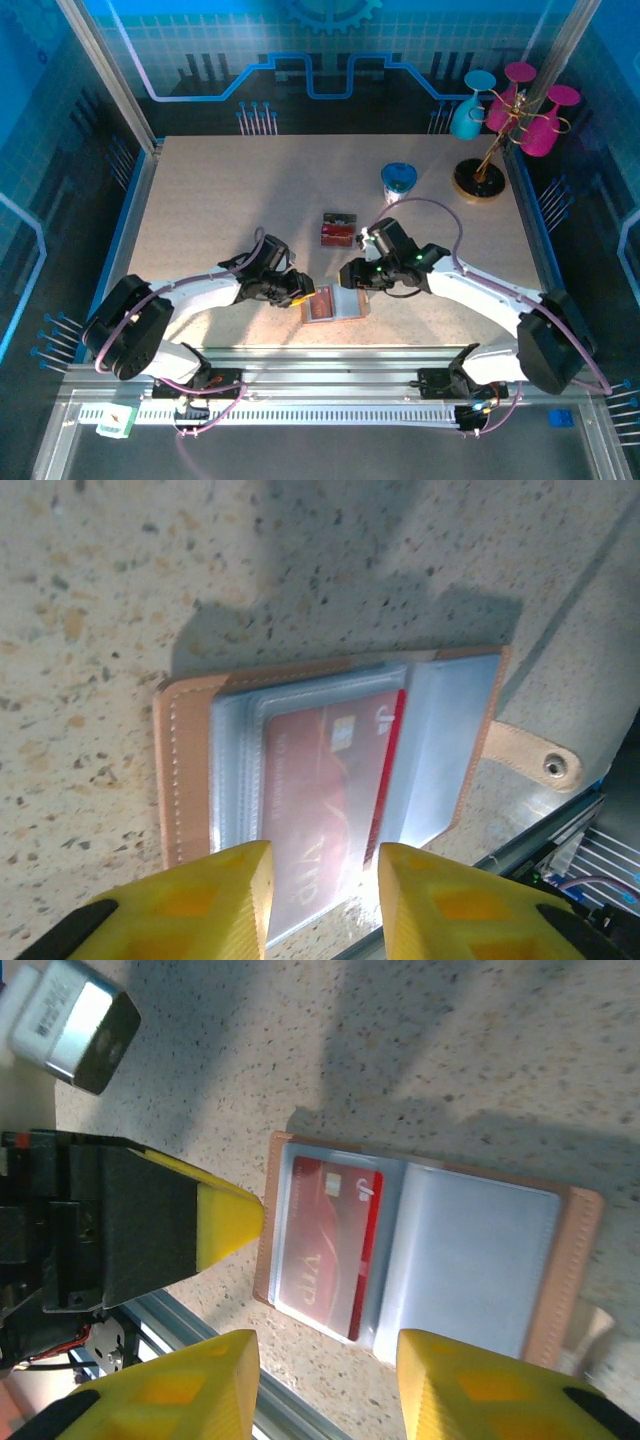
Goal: Take the credit cards out of the card holder
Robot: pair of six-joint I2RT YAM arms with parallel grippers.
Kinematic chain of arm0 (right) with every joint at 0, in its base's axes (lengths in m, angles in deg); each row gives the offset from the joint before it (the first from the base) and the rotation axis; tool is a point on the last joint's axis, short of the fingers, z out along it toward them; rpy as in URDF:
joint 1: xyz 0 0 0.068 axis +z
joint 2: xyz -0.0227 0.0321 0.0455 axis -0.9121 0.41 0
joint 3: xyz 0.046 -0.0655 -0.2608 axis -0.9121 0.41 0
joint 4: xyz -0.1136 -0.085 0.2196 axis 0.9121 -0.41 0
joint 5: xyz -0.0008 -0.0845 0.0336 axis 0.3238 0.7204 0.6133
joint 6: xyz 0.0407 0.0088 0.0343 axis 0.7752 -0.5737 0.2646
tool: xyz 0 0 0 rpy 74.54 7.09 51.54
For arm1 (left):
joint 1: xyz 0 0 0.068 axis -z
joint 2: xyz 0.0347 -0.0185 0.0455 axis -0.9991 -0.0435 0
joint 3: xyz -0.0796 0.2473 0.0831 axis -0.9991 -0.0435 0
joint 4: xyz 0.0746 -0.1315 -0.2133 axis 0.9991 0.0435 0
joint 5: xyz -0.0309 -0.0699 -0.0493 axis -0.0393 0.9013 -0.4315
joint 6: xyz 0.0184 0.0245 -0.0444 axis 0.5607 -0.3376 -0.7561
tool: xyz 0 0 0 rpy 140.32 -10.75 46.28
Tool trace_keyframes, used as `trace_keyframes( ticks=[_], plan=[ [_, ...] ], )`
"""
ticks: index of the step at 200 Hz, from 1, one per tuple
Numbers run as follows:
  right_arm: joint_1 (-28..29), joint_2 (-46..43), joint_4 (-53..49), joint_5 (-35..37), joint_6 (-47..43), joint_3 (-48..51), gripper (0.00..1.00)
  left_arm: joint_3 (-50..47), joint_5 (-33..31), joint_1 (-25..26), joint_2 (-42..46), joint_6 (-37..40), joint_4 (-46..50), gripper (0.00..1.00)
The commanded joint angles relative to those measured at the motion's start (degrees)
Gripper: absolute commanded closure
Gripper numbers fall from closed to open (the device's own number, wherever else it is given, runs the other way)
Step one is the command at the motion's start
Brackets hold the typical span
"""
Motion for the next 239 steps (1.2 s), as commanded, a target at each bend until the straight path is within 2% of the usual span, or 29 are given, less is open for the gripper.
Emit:
trace_keyframes(
  ticks=[1,45,110,173,239],
  plan=[
    [1.69,3.18,2.76,-1.90,2.01,-1.86,0.60,-1.08,0.33,-0.37,1.14,-0.45,-2.65,0.69],
    [2.95,6.84,7.17,-3.41,3.00,-0.76,0.62,-2.20,1.60,-0.44,-0.12,-1.77,-6.82,0.72],
    [3.26,8.84,12.24,-4.86,4.25,2.50,0.62,-2.10,2.12,-0.48,-0.35,-1.96,-8.01,0.76],
    [3.54,11.64,12.16,-6.49,3.87,1.86,0.62,-5.68,3.46,-0.43,-0.68,-5.33,-13.51,0.83],
    [4.02,14.18,6.24,-5.83,0.88,-1.05,0.64,-5.55,3.72,0.16,-1.39,-4.69,-12.69,0.88]
  ],
)
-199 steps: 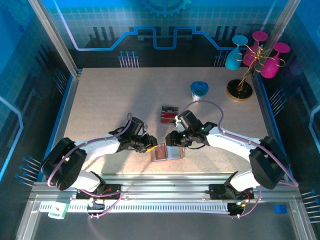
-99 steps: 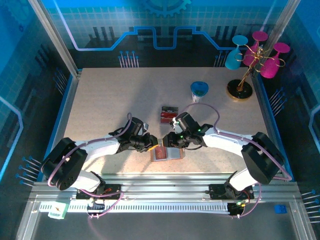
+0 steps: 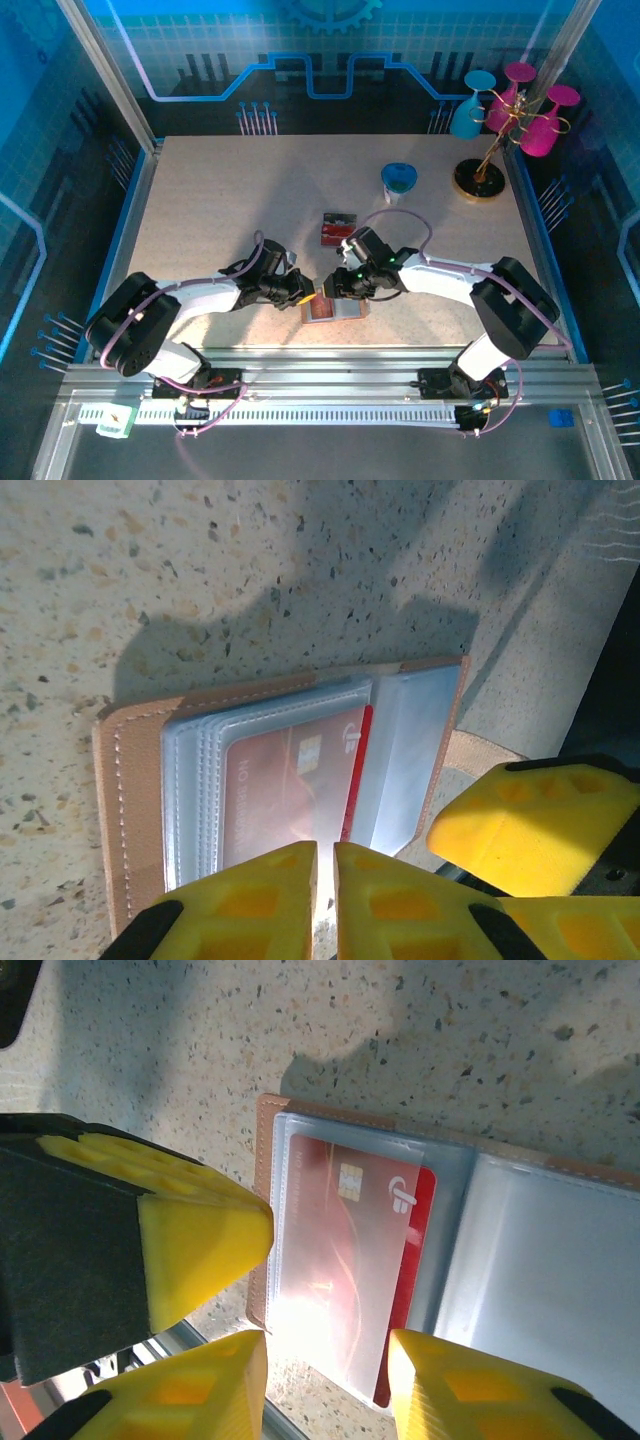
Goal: Take the credit cards out of the card holder
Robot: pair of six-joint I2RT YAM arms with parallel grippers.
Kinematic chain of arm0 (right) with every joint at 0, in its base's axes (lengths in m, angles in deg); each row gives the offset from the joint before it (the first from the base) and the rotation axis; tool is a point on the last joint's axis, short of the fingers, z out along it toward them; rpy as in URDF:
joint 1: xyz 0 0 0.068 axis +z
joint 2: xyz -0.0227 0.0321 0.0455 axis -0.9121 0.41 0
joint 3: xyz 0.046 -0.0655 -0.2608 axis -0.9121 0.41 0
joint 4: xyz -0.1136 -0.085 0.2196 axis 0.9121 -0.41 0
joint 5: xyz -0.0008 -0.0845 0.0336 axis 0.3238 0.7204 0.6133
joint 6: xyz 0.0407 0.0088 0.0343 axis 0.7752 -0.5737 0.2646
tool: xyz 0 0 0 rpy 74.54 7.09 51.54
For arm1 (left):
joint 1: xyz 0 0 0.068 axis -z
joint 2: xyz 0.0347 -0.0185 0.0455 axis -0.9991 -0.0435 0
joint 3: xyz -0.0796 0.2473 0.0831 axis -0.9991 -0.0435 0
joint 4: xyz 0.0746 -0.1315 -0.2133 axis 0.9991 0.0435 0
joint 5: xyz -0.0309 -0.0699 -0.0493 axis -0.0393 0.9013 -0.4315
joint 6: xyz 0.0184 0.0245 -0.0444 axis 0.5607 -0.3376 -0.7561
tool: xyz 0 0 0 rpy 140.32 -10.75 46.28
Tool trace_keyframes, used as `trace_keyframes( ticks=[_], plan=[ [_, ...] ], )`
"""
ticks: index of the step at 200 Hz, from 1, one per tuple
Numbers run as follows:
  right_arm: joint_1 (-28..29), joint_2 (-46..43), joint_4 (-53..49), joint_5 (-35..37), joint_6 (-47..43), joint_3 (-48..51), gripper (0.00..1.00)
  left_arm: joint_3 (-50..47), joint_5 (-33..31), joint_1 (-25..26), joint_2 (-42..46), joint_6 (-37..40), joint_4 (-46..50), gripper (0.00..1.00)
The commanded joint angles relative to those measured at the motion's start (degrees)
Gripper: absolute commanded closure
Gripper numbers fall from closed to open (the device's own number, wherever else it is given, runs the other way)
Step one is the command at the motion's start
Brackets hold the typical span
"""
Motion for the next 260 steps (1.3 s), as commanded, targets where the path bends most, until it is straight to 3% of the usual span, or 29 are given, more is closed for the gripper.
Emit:
trace_keyframes(
  ticks=[1,260],
  plan=[
    [0.96,1.58,-3.12,-0.65,-1.79,-1.45,0.64,-0.69,1.12,0.18,0.13,-0.04,-0.06,0.88],
    [1.31,6.81,0.48,-3.22,-1.19,-1.97,0.81,1.73,-1.70,2.62,-2.93,1.38,4.82,0.95]
  ],
)
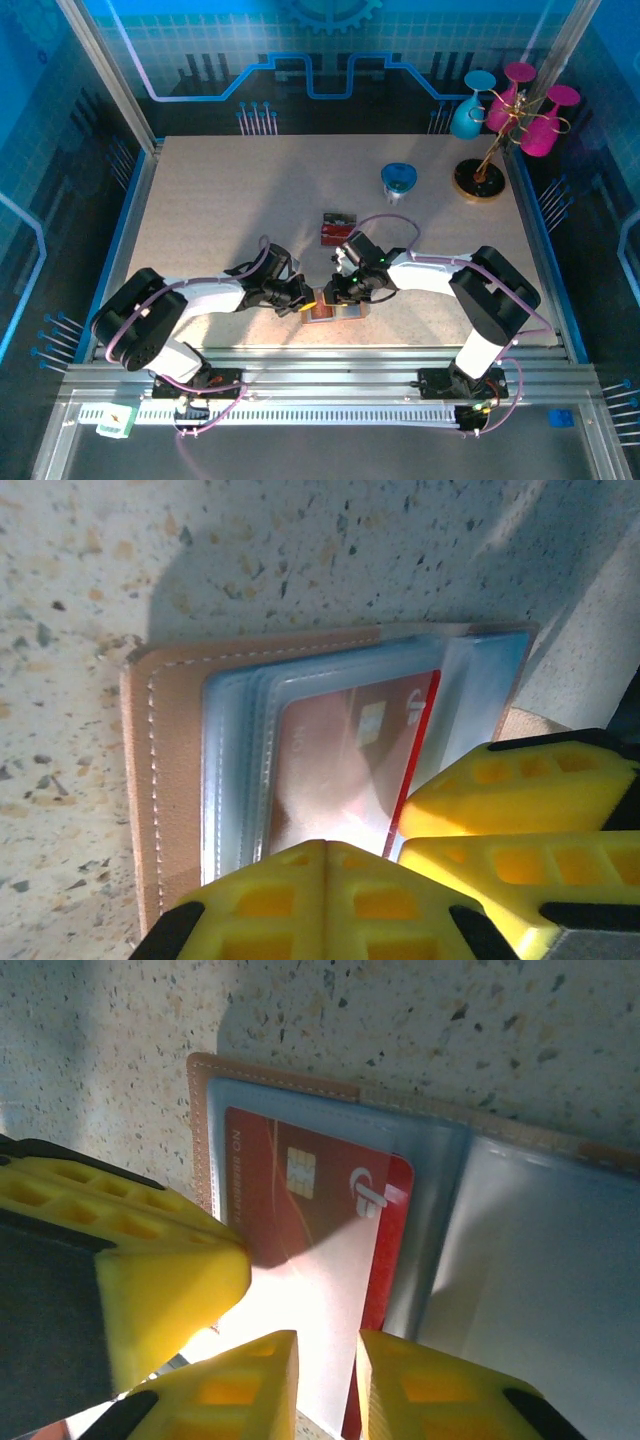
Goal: Take the credit cards out of the card holder
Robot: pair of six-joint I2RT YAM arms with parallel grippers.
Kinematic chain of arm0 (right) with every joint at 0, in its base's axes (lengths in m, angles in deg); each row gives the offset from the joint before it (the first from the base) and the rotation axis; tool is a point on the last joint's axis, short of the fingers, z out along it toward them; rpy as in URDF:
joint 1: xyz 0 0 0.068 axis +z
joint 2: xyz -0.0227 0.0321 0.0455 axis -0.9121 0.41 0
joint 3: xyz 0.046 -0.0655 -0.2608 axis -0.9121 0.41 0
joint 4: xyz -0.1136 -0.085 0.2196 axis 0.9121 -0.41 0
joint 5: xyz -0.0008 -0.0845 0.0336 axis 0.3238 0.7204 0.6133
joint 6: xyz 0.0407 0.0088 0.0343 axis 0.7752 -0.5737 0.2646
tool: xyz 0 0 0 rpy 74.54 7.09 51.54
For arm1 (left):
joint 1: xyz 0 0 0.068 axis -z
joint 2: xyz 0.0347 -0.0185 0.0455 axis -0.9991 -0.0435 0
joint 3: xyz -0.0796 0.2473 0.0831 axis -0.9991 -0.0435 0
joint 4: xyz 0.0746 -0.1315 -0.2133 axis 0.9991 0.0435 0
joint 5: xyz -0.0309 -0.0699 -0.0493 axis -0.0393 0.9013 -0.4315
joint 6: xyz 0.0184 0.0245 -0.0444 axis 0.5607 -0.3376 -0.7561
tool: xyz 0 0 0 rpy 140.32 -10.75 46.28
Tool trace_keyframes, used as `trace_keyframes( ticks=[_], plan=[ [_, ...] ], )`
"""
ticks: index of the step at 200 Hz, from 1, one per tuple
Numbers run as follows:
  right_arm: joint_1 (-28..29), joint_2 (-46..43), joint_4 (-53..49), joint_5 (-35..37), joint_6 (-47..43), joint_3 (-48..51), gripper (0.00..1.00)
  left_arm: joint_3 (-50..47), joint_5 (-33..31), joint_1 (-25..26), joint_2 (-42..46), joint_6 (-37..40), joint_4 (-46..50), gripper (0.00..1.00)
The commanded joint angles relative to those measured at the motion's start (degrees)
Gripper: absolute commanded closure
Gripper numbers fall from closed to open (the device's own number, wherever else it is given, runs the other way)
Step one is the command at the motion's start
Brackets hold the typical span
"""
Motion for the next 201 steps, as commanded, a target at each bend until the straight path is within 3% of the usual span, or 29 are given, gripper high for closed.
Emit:
trace_keyframes(
  ticks=[1,201],
  plan=[
    [0.72,0.53,0.21,-1.03,-0.05,-0.93,0.81,1.51,-1.61,0.49,-0.47,1.17,2.64,0.95],
    [0.80,0.49,-5.60,2.79,-1.01,-2.49,0.74,2.09,-3.80,0.69,0.55,2.54,6.63,0.94]
  ],
)
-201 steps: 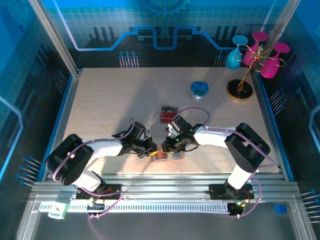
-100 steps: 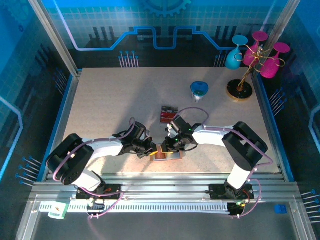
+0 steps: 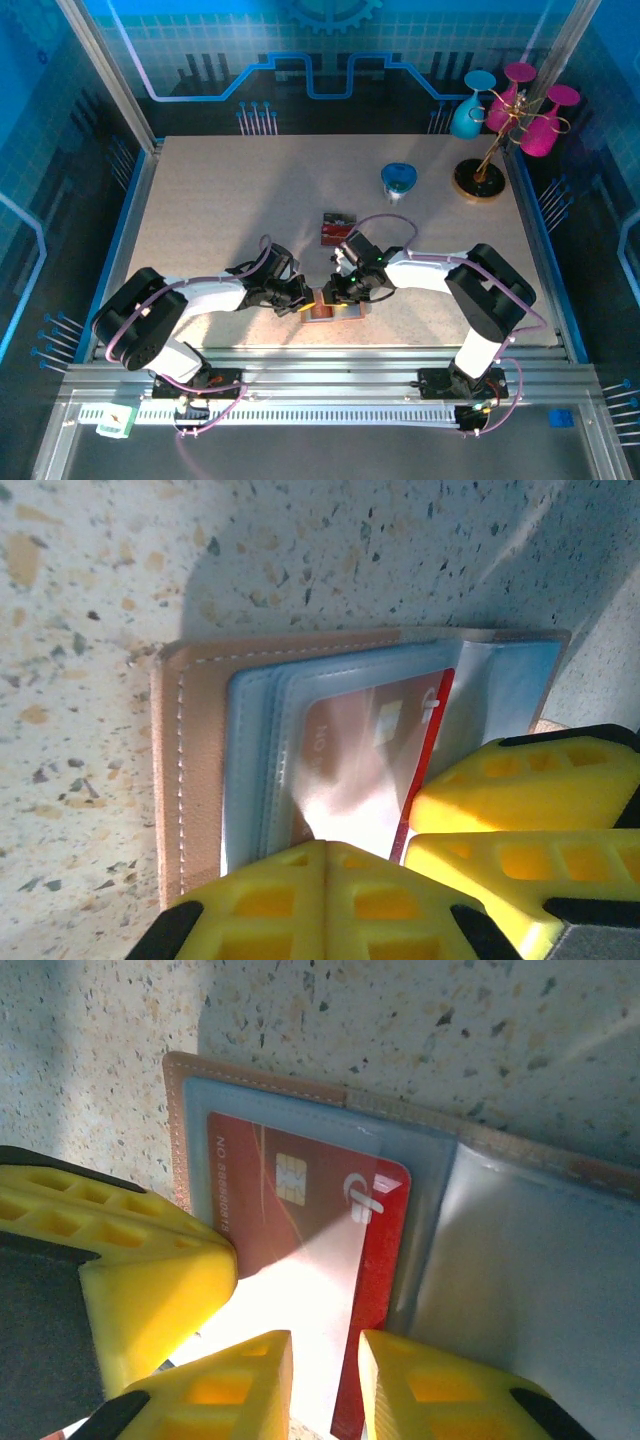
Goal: Take the credit cards out of the card holder
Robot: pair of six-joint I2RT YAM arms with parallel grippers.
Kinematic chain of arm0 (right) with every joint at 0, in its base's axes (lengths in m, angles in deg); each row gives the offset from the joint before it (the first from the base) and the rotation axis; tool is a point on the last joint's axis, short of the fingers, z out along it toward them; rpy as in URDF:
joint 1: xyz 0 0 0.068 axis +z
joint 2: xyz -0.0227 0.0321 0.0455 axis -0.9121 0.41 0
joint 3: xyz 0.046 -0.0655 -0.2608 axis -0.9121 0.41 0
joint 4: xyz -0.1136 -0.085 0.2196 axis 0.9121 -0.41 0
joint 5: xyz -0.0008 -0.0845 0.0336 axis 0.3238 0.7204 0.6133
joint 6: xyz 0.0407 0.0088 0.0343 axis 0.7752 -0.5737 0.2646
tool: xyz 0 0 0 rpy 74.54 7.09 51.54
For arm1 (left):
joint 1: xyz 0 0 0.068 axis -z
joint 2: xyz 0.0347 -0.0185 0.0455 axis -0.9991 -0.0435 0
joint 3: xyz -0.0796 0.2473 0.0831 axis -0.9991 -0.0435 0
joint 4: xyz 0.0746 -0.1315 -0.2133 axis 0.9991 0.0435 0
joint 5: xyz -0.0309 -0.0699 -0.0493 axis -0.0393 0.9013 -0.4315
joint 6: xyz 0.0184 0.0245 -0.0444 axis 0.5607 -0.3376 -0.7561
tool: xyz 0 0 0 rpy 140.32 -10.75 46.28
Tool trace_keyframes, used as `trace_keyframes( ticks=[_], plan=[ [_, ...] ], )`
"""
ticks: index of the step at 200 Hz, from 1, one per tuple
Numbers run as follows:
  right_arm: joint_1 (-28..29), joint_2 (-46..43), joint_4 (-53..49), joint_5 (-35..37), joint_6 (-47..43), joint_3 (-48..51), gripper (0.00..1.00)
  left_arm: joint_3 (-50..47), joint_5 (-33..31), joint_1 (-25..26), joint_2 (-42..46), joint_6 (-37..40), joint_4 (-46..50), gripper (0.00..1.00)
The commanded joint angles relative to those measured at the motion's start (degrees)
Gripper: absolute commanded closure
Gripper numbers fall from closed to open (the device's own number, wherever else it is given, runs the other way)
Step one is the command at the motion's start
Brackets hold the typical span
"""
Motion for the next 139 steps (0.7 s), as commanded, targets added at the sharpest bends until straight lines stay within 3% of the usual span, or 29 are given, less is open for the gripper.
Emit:
trace_keyframes(
  ticks=[1,83,139],
  plan=[
    [0.76,-1.03,-4.27,2.20,-0.93,-1.74,0.74,0.90,-1.79,0.29,0.63,1.10,3.66,0.94],
    [0.68,-2.76,-6.47,2.04,-1.11,-2.93,0.74,3.29,-3.32,0.22,3.35,2.38,8.30,0.91],
    [0.50,-1.89,-2.16,-0.73,-0.21,-3.41,0.74,4.66,-4.35,0.55,4.61,3.82,11.67,0.91]
  ],
)
